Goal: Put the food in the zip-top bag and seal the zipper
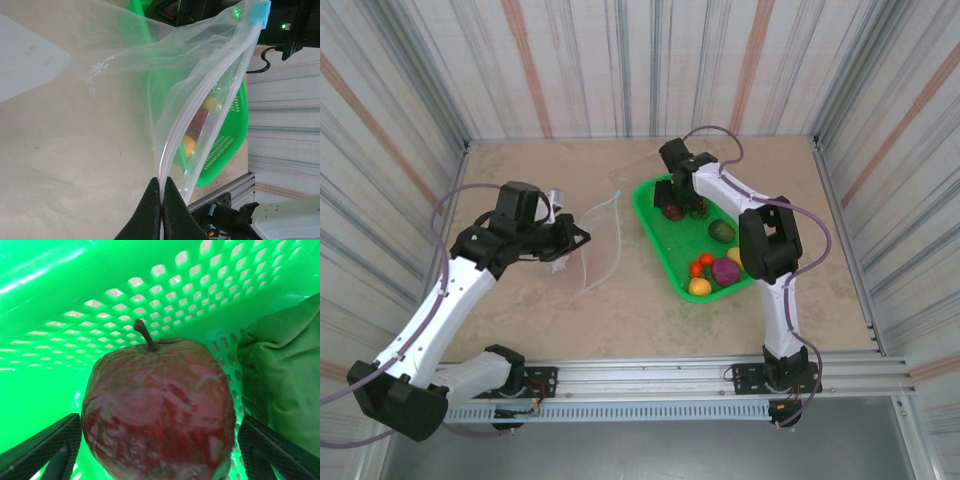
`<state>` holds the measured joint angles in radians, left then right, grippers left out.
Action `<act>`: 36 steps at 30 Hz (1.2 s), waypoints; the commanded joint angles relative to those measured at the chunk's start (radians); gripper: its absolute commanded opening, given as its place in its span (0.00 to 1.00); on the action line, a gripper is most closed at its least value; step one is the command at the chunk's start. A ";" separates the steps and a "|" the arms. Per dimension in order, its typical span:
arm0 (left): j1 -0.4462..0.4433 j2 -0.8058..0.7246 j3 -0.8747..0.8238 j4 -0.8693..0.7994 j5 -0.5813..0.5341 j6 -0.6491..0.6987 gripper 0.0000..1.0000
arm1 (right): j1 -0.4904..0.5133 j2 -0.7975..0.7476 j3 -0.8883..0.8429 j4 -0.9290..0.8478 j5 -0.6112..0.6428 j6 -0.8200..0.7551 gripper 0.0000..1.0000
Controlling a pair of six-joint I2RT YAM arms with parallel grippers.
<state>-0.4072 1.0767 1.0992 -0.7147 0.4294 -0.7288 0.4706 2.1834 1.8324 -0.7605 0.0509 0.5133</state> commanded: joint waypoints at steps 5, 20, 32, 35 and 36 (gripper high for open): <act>0.005 0.013 -0.002 -0.011 0.029 0.019 0.00 | -0.006 0.048 0.065 -0.025 -0.042 -0.018 0.69; 0.005 0.040 0.036 0.017 0.055 -0.023 0.00 | -0.011 -0.400 -0.166 0.030 -0.146 -0.006 0.65; 0.000 0.108 0.098 0.170 0.164 -0.163 0.00 | 0.071 -0.828 -0.446 0.222 -0.587 0.020 0.60; -0.014 0.128 0.126 0.183 0.164 -0.181 0.00 | 0.133 -0.842 -0.422 0.238 -0.641 0.001 0.61; -0.020 0.136 0.137 0.183 0.164 -0.183 0.00 | 0.151 -0.836 -0.410 0.248 -0.653 0.003 0.61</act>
<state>-0.4126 1.1946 1.1896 -0.5701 0.5613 -0.8742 0.5774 1.3613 1.3987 -0.5682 -0.4789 0.5163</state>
